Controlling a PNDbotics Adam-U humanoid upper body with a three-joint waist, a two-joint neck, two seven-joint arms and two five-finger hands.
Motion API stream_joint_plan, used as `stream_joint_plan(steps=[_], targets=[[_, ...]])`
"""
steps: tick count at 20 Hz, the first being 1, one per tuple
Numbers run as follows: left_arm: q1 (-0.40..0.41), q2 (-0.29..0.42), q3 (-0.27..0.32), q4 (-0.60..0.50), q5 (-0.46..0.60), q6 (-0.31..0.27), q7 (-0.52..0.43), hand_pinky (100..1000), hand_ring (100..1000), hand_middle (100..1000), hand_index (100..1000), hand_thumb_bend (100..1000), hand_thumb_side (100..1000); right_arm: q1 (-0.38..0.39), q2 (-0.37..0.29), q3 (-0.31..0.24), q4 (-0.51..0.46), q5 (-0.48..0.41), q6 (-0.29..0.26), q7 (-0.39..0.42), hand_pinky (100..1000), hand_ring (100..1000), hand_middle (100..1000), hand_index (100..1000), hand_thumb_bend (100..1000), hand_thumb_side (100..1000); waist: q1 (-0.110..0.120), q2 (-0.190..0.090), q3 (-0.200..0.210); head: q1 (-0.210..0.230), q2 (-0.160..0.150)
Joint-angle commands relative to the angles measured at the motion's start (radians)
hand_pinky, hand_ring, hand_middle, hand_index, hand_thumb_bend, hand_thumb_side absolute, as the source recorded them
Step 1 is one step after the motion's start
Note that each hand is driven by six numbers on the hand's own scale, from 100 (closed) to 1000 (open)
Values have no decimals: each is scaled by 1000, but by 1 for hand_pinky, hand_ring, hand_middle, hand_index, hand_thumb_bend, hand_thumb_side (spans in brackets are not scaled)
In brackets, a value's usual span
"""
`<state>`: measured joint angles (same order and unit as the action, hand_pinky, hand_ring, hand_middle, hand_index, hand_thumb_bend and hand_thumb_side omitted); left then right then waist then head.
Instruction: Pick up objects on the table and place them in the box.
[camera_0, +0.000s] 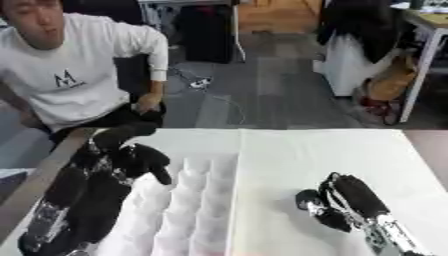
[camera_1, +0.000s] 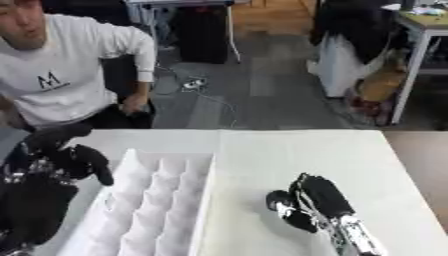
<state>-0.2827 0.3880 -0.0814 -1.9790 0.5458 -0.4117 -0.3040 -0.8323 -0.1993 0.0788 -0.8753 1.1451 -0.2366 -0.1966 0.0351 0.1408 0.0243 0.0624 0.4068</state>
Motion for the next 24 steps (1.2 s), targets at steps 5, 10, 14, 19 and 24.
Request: stream_joint_plan(steps=[5, 10, 14, 19, 24], targets=[[-10, 16, 1, -21, -2, -2, 1, 564, 658, 836, 877, 252, 727, -2, 10, -5, -31, -111, -79, -259, 100, 100, 100, 262, 100, 532, 2, -15, 0, 8, -9], [-13, 19, 1, -21, -1, -5, 1, 564, 658, 836, 877, 253, 724, -12, 16, 6, -51, -163, -147, -337, 100, 100, 100, 268, 100, 540, 4, -16, 0, 9, -3], [-14, 20, 0, -21, -1, -6, 2, 564, 659, 836, 877, 253, 722, -20, 25, 13, -73, -180, -179, -369, 100, 100, 100, 265, 100, 541, 5, -16, 1, 10, -2], [-16, 22, 0, -21, -1, -7, 2, 564, 658, 836, 877, 255, 722, -34, 41, 23, -92, -189, -203, -381, 100, 100, 100, 249, 100, 545, 5, -17, 3, 10, 0], [-17, 22, -1, -21, -1, -8, 2, 564, 658, 836, 877, 255, 720, -47, 65, 34, -110, -204, -227, -381, 100, 100, 100, 229, 100, 520, 5, -17, 5, 12, 0]])
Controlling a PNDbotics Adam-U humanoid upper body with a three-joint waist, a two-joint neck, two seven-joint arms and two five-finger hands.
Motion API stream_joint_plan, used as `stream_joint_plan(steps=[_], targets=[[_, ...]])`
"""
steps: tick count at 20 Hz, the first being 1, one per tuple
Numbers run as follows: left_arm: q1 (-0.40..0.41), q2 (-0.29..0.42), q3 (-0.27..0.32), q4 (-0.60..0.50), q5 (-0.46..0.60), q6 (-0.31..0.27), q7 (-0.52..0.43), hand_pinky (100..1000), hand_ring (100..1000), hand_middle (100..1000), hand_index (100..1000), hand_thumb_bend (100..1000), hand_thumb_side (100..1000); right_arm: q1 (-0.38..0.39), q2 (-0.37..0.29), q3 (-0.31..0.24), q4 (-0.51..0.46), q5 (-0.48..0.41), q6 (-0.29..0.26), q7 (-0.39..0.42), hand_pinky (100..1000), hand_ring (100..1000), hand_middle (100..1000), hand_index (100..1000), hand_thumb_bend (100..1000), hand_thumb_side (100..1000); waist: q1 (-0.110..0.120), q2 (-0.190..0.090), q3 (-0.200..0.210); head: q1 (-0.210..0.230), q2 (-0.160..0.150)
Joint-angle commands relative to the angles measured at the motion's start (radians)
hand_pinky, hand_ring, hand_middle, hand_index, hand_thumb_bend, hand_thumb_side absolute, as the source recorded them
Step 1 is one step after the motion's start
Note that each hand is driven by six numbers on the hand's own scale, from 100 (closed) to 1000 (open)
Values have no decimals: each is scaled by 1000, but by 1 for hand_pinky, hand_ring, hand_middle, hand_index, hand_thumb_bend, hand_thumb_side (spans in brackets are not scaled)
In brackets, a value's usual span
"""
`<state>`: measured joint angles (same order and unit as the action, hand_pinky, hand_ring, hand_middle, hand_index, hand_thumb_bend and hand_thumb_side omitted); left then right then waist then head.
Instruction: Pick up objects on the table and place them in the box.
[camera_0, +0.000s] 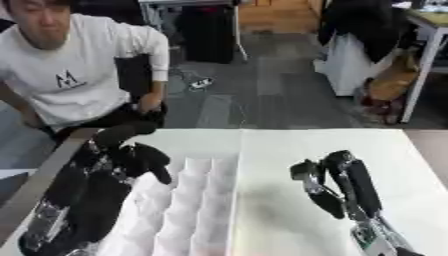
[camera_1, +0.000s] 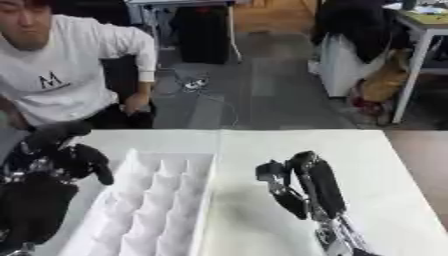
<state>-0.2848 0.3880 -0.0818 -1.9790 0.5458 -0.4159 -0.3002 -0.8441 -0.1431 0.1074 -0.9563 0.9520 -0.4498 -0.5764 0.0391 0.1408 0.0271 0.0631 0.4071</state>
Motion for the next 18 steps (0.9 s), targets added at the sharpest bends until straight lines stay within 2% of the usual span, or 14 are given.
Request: stream_joint_plan(steps=[1, 18], targets=[[-15, 22, 0, -21, -1, -4, -2, 564, 659, 836, 877, 256, 719, -38, 15, 8, -32, -14, -18, 1, 100, 100, 100, 228, 100, 521, 1, -18, 3, 11, 0], [-23, 22, -3, -21, 2, -7, -1, 564, 659, 835, 876, 260, 713, -126, 112, 62, -14, -26, -82, 63, 100, 100, 100, 202, 100, 526, 9, -21, 12, 39, -1]])
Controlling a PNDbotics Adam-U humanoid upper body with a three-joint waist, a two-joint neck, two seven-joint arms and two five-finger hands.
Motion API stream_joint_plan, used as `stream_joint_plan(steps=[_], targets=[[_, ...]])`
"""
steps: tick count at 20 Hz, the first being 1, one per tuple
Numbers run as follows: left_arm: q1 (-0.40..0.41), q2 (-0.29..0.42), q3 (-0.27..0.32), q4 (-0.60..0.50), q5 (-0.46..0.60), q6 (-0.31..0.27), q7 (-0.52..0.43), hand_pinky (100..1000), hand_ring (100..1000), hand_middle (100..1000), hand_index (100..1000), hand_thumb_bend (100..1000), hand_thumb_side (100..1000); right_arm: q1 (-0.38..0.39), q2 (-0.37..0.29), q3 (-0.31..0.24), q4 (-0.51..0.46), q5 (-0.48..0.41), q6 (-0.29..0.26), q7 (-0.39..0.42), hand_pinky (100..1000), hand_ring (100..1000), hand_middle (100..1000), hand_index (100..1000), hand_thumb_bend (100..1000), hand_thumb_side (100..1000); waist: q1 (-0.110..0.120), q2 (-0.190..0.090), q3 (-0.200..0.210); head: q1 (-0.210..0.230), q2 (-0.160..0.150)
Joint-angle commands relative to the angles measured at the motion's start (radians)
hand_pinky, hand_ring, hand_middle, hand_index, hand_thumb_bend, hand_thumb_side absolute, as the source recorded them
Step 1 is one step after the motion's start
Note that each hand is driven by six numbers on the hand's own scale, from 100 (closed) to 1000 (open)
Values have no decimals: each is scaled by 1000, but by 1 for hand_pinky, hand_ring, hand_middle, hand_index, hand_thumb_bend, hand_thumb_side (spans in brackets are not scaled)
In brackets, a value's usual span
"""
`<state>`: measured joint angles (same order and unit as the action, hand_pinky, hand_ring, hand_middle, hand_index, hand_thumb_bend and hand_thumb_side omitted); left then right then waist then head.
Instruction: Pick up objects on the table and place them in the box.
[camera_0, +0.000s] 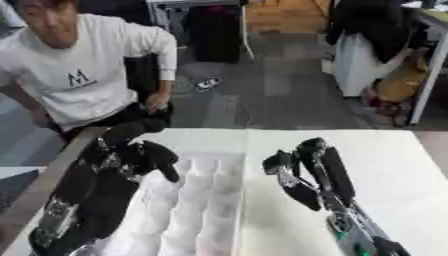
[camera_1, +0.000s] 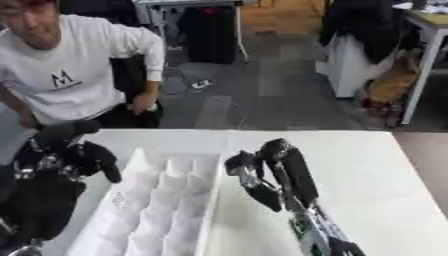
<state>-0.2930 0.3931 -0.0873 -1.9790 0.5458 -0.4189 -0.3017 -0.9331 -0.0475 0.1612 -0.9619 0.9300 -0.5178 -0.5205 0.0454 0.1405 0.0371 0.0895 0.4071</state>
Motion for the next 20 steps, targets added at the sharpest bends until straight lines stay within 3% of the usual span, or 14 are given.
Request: stream_joint_plan(steps=[1, 20], targets=[[-15, 16, 2, -21, 2, -4, 0, 564, 659, 835, 876, 260, 713, -43, 23, 11, -4, -4, -18, 12, 100, 100, 100, 204, 100, 526, 3, -21, 4, 13, 0], [-15, 19, 0, -21, 8, -3, 2, 564, 659, 835, 875, 267, 705, -179, 84, 21, 186, 94, -90, 116, 100, 100, 100, 240, 100, 554, 1, -36, 47, 29, 18]])
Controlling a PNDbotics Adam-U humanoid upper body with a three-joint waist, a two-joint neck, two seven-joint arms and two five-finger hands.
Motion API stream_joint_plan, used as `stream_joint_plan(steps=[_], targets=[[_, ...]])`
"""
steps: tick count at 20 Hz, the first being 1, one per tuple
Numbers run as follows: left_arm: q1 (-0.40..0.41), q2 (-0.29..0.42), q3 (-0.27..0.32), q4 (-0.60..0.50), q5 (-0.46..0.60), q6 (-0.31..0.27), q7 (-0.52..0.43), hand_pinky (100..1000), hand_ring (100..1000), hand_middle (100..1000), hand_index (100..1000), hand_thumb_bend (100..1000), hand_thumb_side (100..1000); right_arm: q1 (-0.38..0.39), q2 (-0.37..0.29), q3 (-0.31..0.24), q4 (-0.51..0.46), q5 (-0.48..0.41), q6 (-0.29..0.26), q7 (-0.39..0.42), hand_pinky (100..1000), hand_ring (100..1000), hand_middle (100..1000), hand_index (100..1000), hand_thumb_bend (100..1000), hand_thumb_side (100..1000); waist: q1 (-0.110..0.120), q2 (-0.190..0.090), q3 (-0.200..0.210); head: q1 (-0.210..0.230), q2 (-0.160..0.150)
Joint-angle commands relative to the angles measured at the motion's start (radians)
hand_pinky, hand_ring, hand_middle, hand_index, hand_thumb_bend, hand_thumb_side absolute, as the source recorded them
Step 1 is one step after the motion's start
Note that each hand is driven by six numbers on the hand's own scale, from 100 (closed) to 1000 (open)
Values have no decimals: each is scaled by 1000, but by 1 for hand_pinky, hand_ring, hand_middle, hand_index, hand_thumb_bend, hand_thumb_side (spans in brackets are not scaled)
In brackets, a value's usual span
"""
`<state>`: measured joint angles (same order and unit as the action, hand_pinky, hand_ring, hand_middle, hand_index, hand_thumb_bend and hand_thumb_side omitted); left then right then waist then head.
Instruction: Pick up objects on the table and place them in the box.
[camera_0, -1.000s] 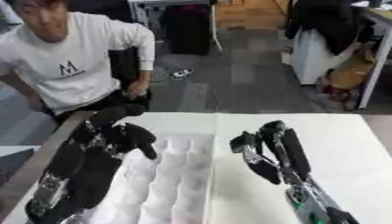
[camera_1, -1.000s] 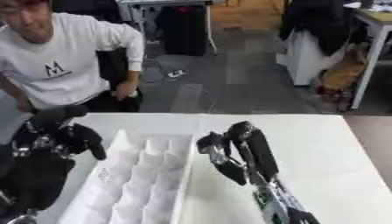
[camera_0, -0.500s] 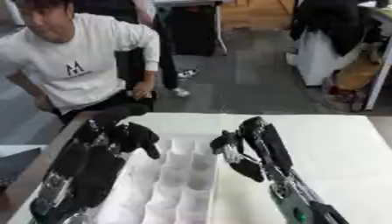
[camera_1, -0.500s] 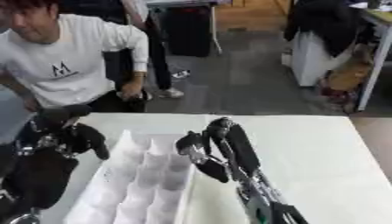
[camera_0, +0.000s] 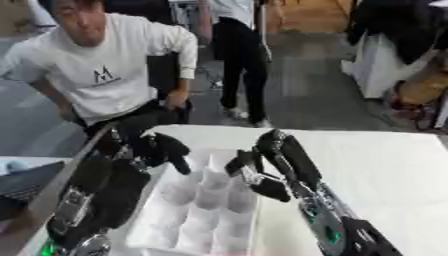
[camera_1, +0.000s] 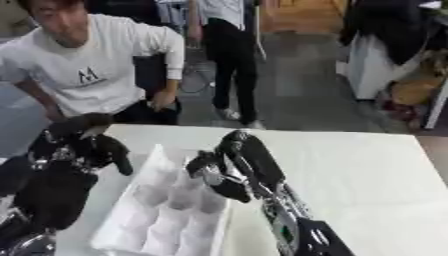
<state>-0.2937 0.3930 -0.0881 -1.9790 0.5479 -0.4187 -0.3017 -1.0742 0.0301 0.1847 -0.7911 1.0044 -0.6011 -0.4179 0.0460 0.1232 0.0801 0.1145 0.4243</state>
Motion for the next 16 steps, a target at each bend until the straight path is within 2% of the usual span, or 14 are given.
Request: stream_joint_plan(steps=[1, 8, 10, 14, 16], targets=[[-15, 20, 0, -21, 6, -3, 2, 564, 656, 835, 875, 268, 704, -50, 5, -3, 33, 30, -9, 23, 100, 100, 100, 240, 100, 557, -1, -20, 9, 4, 0], [-10, 30, -1, -21, 3, 2, 3, 561, 651, 835, 875, 268, 706, -144, -17, -29, 163, 132, -23, 82, 100, 100, 100, 242, 100, 584, -20, -21, 42, 3, 0], [-11, 34, -2, -21, 0, 4, 2, 561, 651, 835, 875, 267, 708, -167, -28, -37, 192, 187, -20, 89, 100, 100, 100, 250, 100, 601, -26, -18, 51, 2, -2], [-17, 42, -4, -21, 1, 3, -1, 559, 650, 835, 875, 267, 709, -198, -43, -67, 235, 317, 15, 86, 100, 100, 100, 268, 100, 572, -37, -10, 68, -5, -11], [-21, 46, -4, -21, 1, 3, -2, 559, 650, 835, 875, 267, 708, -207, -49, -78, 239, 385, 32, 68, 100, 101, 181, 326, 100, 589, -43, -6, 77, -10, -14]])
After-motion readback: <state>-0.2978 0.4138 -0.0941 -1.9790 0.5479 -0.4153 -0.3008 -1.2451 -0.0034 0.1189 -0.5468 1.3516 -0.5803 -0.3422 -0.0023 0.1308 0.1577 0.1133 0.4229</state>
